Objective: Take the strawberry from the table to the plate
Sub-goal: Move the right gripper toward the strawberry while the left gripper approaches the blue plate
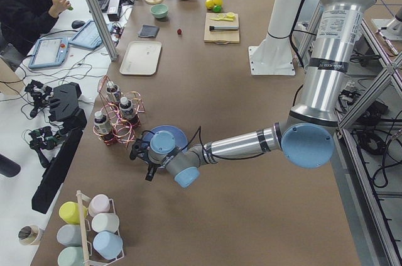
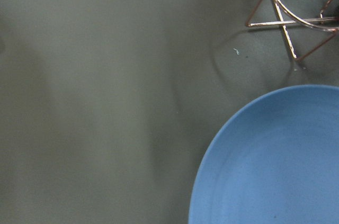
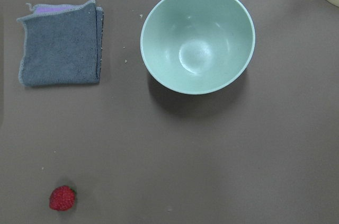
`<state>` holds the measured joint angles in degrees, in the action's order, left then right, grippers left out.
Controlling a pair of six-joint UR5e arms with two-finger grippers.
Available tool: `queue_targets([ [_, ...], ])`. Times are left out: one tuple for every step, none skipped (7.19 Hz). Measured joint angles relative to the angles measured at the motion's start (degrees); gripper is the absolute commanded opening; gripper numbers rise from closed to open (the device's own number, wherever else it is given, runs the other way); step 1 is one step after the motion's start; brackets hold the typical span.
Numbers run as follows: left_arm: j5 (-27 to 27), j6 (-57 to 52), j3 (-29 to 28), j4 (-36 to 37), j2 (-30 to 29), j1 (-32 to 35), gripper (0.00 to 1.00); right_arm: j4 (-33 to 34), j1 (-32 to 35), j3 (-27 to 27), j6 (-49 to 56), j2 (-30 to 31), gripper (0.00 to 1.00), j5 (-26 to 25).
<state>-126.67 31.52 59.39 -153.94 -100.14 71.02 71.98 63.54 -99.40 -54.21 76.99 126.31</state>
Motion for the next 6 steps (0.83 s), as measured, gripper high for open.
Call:
queue_targets([
  [1.5,1.7,-0.4,-1.5,0.0,-1.4,0.98,0.0,0.0,0.0,-0.1,0.0,1.0,0.0],
  [3.0,4.1,-1.0,-3.7,0.1,-3.0,0.98,0.0,0.0,0.0,-0.1,0.0,1.0,0.0],
  [3.7,5.9,-1.6,-5.5,0.2,-4.0,0.86,0.0,0.0,0.0,-0.1,0.0,1.0,-0.1],
  [3.8,6.7,-1.9,-6.4,0.4,-4.4,0.31,0.0,0.0,0.0,-0.1,0.0,1.0,-0.2],
  [3.4,7.1,-1.9,-7.0,0.6,-4.6,0.0,0.0,0.0,-0.1,-0.1,0.0,1.0,-0.5],
  [2.7,7.2,-2.0,-7.3,0.8,-4.6,0.0,0.1,0.0,-0.2,-0.1,0.0,1.0,-0.6],
])
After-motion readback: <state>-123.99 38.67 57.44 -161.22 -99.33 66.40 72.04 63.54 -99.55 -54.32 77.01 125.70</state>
